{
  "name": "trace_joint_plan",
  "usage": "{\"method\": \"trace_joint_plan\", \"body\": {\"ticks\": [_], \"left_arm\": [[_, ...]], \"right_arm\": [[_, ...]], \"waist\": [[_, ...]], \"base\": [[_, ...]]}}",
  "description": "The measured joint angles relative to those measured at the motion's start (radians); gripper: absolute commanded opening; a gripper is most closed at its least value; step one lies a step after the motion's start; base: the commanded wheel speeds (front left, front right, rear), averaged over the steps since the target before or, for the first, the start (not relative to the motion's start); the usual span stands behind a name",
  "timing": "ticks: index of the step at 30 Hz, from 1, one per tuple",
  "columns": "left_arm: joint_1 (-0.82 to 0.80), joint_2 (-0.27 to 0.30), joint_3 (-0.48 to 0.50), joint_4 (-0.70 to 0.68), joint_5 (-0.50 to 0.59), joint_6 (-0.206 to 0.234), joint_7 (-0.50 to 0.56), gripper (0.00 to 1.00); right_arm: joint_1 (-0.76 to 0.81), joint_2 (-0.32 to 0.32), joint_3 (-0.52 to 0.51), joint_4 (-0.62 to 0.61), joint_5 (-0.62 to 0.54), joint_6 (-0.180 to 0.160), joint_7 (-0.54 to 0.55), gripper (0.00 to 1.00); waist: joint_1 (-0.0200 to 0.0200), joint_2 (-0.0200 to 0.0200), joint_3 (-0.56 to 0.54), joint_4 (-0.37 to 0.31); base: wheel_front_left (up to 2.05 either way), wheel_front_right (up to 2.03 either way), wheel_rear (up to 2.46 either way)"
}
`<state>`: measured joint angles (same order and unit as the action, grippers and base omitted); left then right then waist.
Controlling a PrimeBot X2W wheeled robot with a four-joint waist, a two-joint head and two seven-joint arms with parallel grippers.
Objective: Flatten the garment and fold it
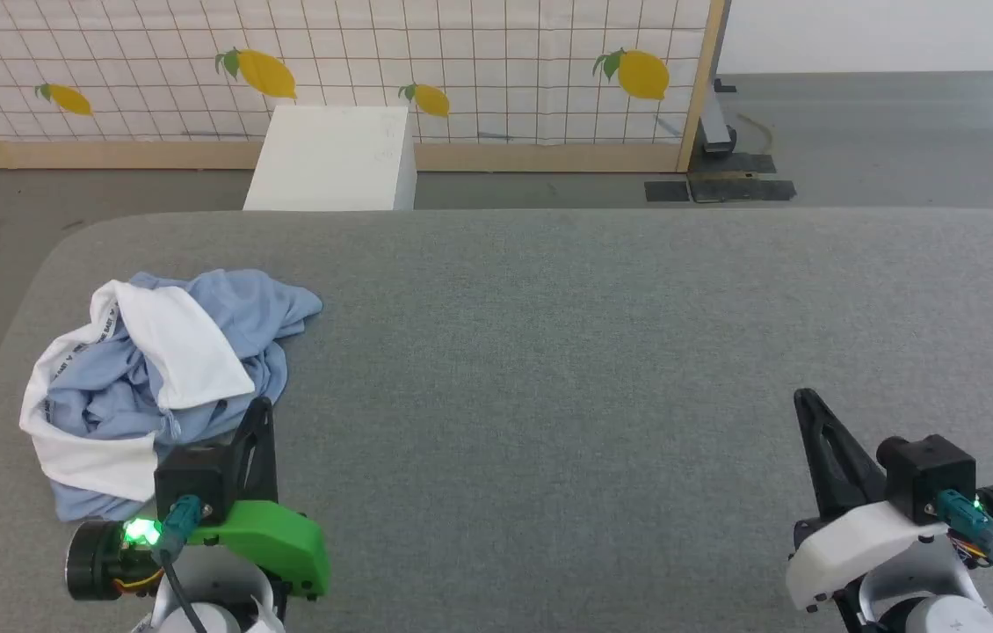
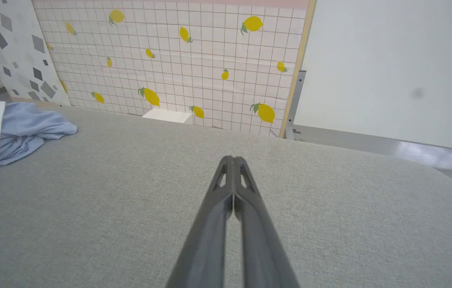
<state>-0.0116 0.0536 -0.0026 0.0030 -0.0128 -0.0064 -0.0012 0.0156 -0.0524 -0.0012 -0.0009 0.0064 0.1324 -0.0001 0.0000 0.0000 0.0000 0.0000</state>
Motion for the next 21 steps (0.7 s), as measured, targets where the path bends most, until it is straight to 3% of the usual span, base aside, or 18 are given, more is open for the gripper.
{"method": "trace_joint_plan", "body": {"ticks": [18, 19, 21], "left_arm": [[0.000, 0.000, 0.000, 0.000, 0.000, 0.000, 0.000, 0.00], [0.000, 0.000, 0.000, 0.000, -0.001, 0.000, 0.000, 1.00], [0.000, 0.000, -0.002, 0.000, -0.004, 0.000, 0.000, 1.00]], "right_arm": [[0.000, 0.000, 0.000, 0.000, 0.000, 0.000, 0.000, 0.00], [0.000, 0.000, 0.000, 0.000, 0.000, 0.000, 0.000, 1.00], [0.000, 0.000, 0.000, 0.000, 0.000, 0.000, 0.000, 1.00]], "waist": [[0.0000, 0.0000, 0.000, 0.000], [0.0000, 0.0000, 0.000, 0.000], [0.0000, 0.0000, 0.000, 0.000]], "base": [[0.00, 0.00, 0.00], [0.00, 0.00, 0.00], [0.00, 0.00, 0.00]]}}
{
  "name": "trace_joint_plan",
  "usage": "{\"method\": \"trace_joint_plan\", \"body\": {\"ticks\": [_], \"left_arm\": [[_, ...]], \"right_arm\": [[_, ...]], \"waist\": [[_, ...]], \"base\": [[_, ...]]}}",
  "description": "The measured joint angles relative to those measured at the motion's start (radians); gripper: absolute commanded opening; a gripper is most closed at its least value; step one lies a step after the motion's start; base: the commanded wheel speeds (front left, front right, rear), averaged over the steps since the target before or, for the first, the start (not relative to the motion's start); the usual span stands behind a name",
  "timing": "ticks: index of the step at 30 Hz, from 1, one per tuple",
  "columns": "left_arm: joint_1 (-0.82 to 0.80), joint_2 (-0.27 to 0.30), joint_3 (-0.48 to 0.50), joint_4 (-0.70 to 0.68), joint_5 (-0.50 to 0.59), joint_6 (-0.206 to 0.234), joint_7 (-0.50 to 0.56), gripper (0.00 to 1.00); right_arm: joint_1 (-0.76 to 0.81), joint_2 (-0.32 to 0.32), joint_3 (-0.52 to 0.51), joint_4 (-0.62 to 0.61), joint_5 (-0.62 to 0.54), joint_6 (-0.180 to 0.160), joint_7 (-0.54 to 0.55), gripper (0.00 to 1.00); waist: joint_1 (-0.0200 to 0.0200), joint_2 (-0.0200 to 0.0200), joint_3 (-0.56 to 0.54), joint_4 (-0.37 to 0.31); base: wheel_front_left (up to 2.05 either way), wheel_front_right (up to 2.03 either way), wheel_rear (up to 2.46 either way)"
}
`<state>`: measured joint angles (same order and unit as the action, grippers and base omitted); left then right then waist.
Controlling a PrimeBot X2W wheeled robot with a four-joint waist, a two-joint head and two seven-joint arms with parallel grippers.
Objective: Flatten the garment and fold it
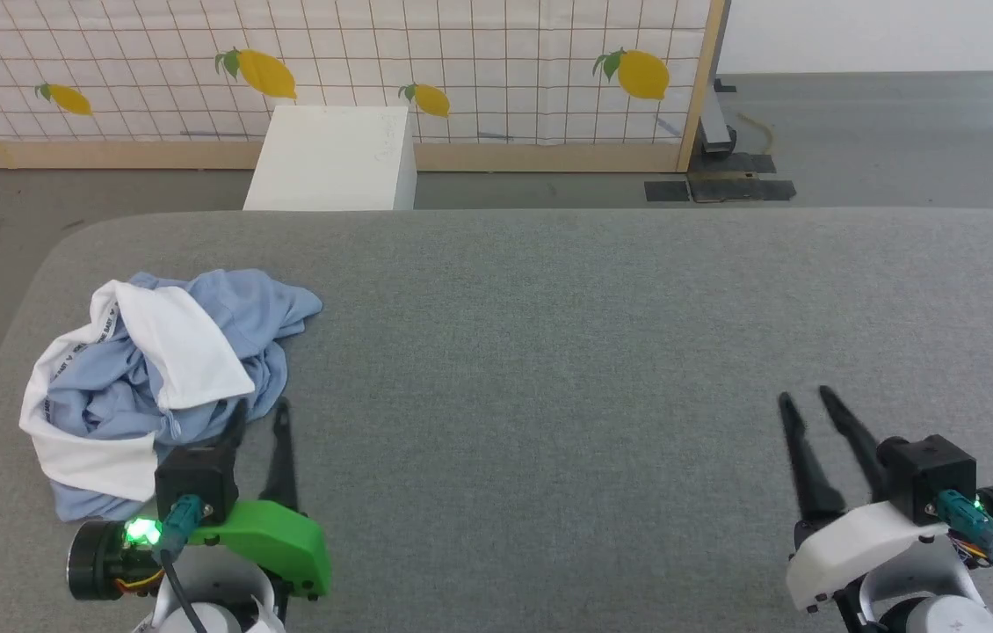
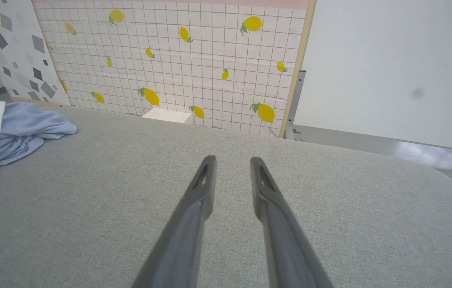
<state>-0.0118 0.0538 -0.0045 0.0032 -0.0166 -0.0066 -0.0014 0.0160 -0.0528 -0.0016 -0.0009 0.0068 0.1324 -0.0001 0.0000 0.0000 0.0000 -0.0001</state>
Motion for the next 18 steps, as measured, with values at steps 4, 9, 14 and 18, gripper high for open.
{"method": "trace_joint_plan", "body": {"ticks": [4, 9, 14, 18], "left_arm": [[0.000, 0.000, -0.004, 0.000, -0.001, 0.000, 0.000, 1.00], [0.000, 0.000, -0.007, -0.002, -0.002, 0.000, -0.006, 1.00], [0.000, 0.000, -0.009, -0.008, -0.003, 0.000, -0.018, 1.00], [0.000, 0.000, -0.012, -0.012, -0.004, 0.000, -0.027, 1.00]], "right_arm": [[0.000, 0.000, -0.001, 0.000, 0.002, 0.000, 0.000, 1.00], [0.000, 0.000, -0.009, 0.000, 0.012, 0.000, -0.007, 1.00], [0.000, 0.000, -0.021, 0.002, 0.022, 0.000, -0.016, 1.00], [0.000, 0.000, -0.029, 0.003, 0.032, 0.000, -0.025, 1.00]], "waist": [[0.0000, 0.0000, 0.000, 0.000], [0.0000, 0.0000, 0.002, 0.000], [0.0000, 0.0000, 0.003, -0.001], [0.0000, 0.0000, 0.005, -0.001]], "base": [[0.00, 0.00, 0.00], [0.00, 0.00, 0.00], [0.00, 0.00, 0.00], [0.00, 0.00, 0.00]]}}
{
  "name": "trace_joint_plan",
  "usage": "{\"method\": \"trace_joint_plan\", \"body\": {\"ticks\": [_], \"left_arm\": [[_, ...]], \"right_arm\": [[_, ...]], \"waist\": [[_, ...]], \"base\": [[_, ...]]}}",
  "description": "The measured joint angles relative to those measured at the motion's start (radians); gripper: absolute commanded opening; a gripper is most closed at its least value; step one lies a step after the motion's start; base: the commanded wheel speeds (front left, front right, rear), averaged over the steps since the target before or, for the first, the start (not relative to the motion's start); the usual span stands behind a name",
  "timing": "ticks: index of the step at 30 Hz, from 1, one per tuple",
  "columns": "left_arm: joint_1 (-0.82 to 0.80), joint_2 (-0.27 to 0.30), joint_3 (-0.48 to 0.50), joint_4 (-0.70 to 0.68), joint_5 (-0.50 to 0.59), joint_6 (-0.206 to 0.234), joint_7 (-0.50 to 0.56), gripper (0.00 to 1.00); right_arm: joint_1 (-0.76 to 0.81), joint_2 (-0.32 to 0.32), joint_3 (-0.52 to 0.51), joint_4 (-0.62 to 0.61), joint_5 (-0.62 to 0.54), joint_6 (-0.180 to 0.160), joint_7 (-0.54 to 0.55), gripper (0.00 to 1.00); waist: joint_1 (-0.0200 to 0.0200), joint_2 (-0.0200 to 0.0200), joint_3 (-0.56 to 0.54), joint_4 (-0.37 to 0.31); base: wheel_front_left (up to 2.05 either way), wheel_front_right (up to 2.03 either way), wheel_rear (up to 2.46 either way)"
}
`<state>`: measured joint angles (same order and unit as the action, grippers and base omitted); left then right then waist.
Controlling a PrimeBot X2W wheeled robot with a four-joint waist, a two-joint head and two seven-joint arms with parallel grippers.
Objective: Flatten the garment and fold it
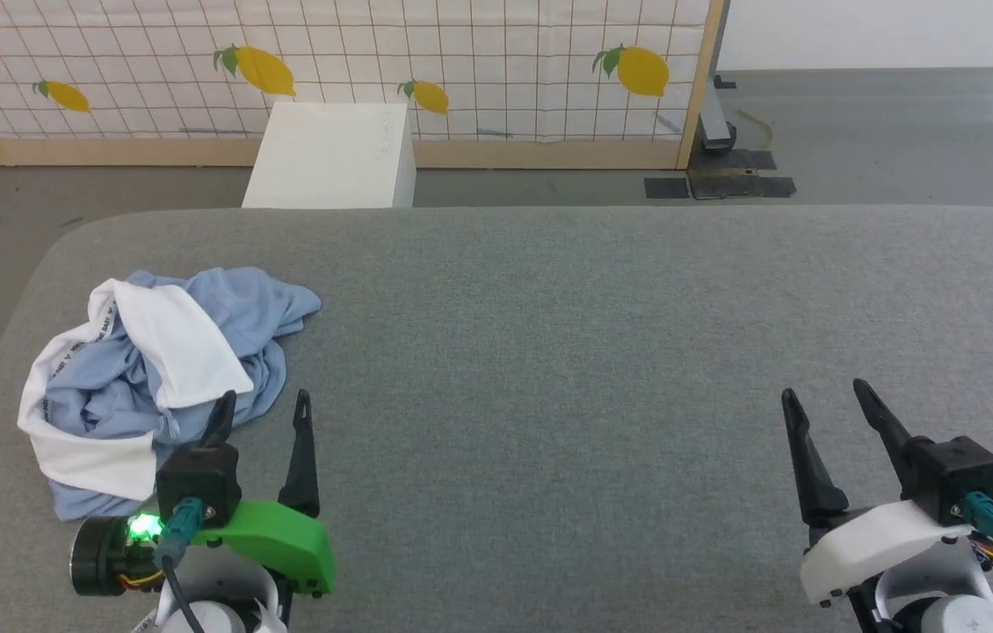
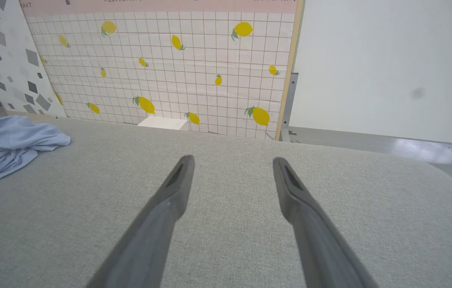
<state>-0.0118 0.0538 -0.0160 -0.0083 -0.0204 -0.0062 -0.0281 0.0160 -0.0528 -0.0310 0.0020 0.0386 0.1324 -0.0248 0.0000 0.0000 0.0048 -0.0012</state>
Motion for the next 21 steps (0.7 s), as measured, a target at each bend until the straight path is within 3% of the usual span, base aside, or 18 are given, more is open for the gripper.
{"method": "trace_joint_plan", "body": {"ticks": [21], "left_arm": [[0.001, 0.000, -0.009, -0.012, -0.011, 0.036, -0.047, 1.00]], "right_arm": [[0.000, 0.000, 0.008, 0.013, 0.027, 0.000, -0.047, 1.00]], "waist": [[0.0000, 0.0000, 0.004, 0.059]], "base": [[0.00, 0.00, 0.00]]}}
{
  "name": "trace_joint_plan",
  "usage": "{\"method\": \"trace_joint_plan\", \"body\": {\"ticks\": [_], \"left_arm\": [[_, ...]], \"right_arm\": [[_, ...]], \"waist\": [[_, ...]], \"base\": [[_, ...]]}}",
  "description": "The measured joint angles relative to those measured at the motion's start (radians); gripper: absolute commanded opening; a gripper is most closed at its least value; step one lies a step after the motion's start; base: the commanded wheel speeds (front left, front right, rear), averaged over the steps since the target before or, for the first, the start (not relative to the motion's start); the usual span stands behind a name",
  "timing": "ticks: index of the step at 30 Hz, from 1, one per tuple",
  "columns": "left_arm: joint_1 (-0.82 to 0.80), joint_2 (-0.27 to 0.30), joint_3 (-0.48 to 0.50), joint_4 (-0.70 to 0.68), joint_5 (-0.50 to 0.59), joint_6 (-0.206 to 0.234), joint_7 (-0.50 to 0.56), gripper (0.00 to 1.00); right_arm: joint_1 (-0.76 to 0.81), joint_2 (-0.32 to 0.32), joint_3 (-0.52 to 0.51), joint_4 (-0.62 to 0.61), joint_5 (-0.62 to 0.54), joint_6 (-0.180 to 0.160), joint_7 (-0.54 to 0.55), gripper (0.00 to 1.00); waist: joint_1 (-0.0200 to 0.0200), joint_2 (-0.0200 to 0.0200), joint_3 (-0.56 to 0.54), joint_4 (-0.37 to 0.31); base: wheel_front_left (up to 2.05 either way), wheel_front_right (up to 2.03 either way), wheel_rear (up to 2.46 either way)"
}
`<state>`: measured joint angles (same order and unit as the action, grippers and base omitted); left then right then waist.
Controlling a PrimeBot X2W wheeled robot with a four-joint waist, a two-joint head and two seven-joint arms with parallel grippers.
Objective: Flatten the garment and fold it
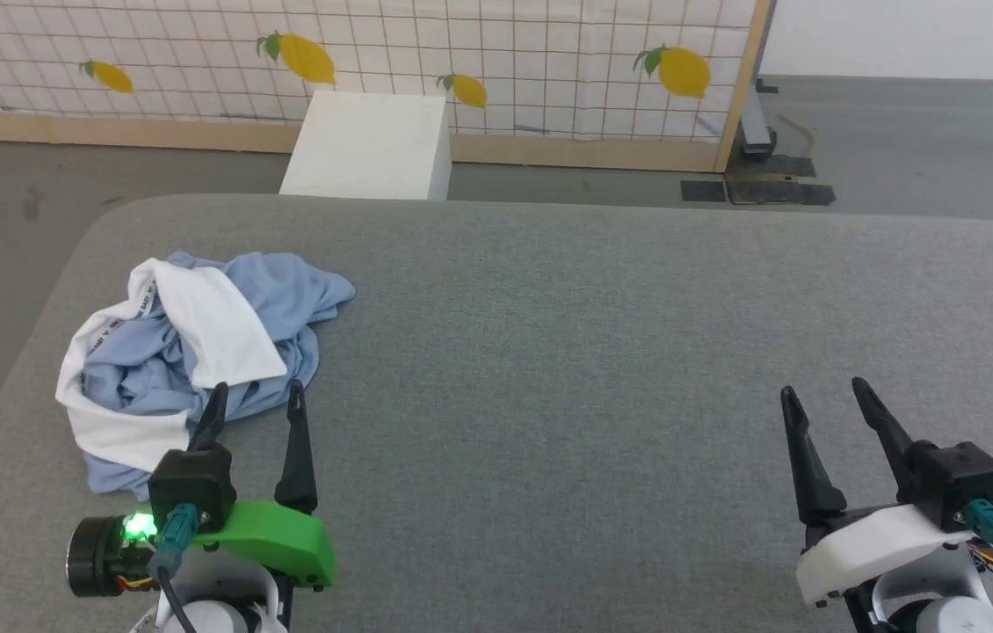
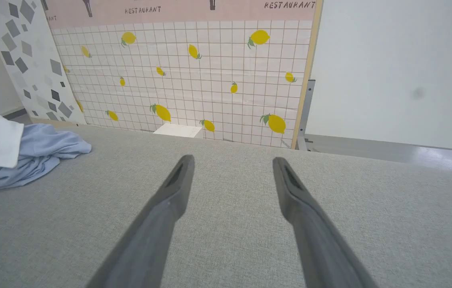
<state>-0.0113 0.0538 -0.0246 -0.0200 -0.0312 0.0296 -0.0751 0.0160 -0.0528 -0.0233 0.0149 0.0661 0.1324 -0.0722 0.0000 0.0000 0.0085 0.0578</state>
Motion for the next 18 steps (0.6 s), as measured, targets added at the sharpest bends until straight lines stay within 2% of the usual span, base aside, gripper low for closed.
{"method": "trace_joint_plan", "body": {"ticks": [18], "left_arm": [[0.023, 0.000, -0.008, -0.018, -0.004, 0.017, -0.034, 1.00]], "right_arm": [[0.000, 0.000, 0.018, 0.018, 0.014, 0.000, -0.035, 1.00]], "waist": [[0.0000, 0.0000, -0.004, 0.096]], "base": [[0.00, 0.00, 0.00]]}}
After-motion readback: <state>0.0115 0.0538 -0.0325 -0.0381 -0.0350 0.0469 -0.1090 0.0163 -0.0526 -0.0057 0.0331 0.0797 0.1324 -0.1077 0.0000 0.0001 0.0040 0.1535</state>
